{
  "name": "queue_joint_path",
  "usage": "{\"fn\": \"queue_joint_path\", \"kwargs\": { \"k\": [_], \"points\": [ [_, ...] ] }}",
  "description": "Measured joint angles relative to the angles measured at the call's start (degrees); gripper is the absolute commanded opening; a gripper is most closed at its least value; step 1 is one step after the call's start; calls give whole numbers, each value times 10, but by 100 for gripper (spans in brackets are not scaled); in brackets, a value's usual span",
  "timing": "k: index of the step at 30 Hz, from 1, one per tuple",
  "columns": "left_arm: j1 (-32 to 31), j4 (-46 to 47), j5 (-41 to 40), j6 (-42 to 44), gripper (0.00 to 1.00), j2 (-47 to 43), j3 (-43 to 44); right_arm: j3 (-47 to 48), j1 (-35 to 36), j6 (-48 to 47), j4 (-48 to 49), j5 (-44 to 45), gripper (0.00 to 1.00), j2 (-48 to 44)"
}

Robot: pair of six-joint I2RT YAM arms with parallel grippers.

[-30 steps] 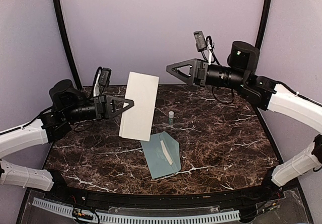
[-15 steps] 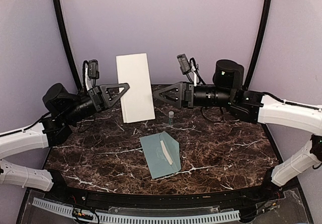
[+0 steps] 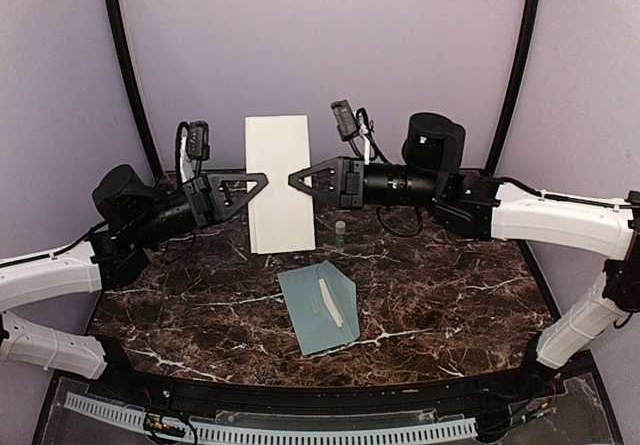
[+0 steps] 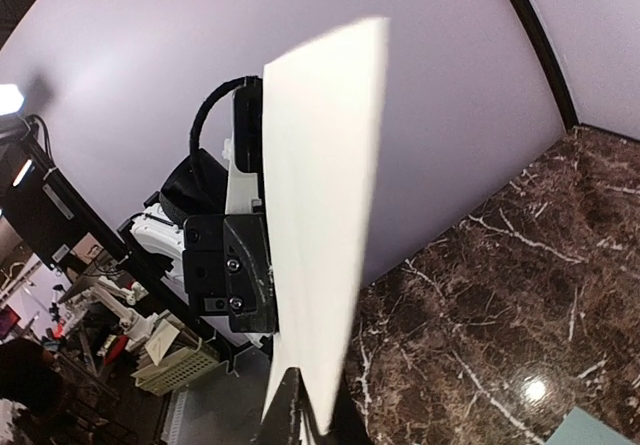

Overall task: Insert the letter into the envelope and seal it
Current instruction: Fold the letter.

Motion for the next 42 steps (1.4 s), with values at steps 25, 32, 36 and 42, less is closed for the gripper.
{"fn": "queue_joint_path", "kwargs": {
  "k": [25,32,36,42],
  "points": [
    [34,-390,-73,174,94,-47,216,130,-10,-179,-328,-67,0,-13],
    [41,-537,28,279,89,21,331,136,-1,-217,-440,-91,0,-2],
    [39,-610,97,318,89,74,355,153,4,-232,-478,-95,0,9],
    [29,-694,140,362,66,124,389,219,4,-267,-538,-100,0,41]
  ]
}}
